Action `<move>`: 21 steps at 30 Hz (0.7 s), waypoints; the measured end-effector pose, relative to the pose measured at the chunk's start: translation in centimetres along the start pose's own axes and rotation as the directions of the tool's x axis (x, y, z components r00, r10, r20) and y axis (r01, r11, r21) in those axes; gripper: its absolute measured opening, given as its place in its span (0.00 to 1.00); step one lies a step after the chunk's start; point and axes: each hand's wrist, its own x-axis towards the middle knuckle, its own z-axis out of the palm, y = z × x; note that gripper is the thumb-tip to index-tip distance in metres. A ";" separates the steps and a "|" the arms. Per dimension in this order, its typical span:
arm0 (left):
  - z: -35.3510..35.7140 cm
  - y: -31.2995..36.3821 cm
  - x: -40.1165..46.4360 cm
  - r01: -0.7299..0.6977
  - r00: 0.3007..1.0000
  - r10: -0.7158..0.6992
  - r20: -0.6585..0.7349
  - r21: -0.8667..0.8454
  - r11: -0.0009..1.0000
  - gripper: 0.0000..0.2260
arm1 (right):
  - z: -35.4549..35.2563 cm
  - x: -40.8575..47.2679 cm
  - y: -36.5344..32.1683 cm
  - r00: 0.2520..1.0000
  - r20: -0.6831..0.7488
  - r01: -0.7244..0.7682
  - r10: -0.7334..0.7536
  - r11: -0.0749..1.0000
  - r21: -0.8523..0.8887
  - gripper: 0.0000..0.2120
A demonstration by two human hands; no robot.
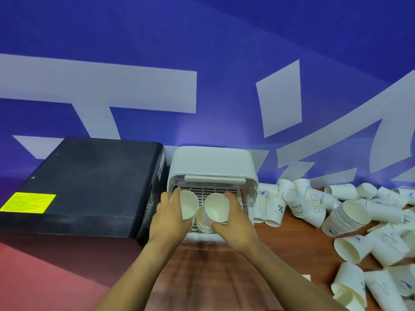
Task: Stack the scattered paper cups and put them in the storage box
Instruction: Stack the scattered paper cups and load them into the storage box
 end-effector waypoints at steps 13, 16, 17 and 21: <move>2.8 -2.0 0.9 0.040 0.987 -0.059 0.150 0.125 0.991 0.39 | 2.4 1.6 2.0 0.998 0.063 0.006 -0.001 0.996 -0.093 0.41; 3.4 -2.7 1.2 0.052 0.973 -0.090 0.212 0.176 0.983 0.43 | 2.4 1.8 2.7 0.985 0.159 -0.034 0.060 0.986 -0.162 0.45; 3.4 -2.9 1.3 0.053 0.969 -0.096 0.226 0.192 0.980 0.44 | 2.3 1.8 2.9 0.981 0.184 -0.037 0.068 0.985 -0.170 0.45; 3.2 -2.7 1.3 0.031 0.975 -0.072 0.211 0.193 0.981 0.43 | 1.7 1.8 3.3 0.972 0.216 -0.055 0.092 0.983 -0.173 0.47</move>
